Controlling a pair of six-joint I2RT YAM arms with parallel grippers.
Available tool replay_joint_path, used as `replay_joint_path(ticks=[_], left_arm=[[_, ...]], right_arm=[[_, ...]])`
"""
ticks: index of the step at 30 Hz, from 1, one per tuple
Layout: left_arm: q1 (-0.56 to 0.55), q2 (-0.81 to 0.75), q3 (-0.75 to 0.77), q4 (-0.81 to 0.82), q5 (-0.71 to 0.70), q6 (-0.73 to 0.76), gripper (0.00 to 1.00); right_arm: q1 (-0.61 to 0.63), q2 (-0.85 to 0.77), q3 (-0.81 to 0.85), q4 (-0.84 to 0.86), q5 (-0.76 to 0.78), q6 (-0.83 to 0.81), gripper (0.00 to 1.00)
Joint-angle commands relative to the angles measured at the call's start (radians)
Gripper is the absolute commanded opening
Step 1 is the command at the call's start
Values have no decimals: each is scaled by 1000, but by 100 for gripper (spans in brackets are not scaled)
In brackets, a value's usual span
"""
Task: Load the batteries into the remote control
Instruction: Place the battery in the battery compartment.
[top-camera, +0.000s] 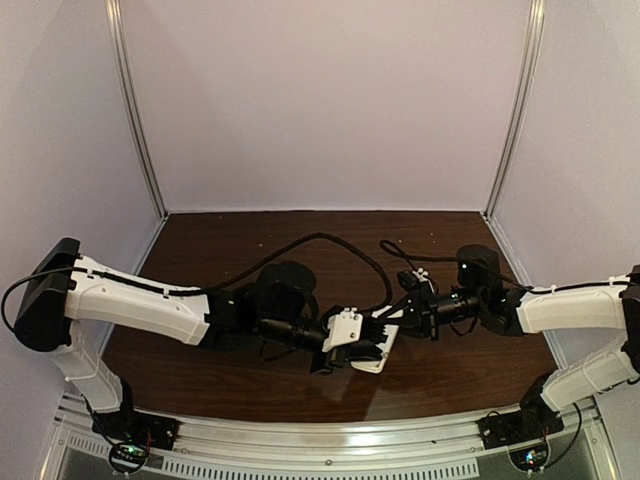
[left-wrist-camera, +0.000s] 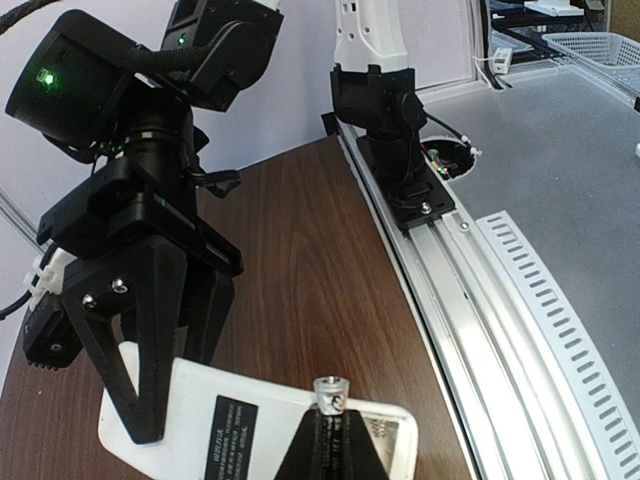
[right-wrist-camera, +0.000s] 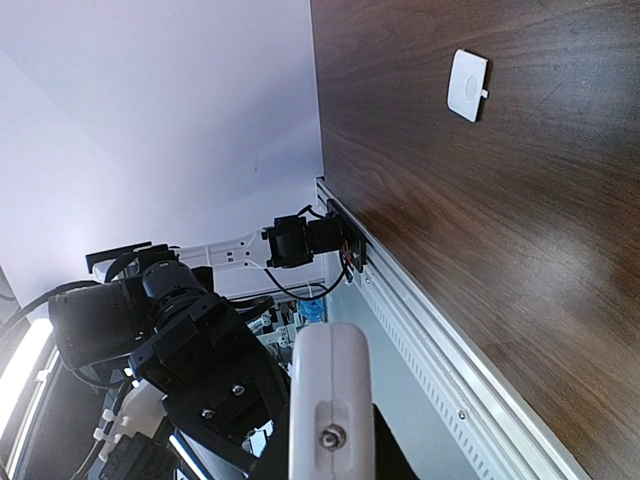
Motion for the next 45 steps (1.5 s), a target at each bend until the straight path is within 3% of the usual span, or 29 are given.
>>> replay_joint_path(ticks=[1,17,45], left_arm=[[6,16,-19,-16,-26,31,0],[41,-25,-62,-69,-57,68,0],[39,75,34,-267,-317,181,0]], right_arm=[[9,3,-1,104,-32,51,0],[9,0,-5,122,-44,59,0],[9,8,-18,194,-53,121,0]])
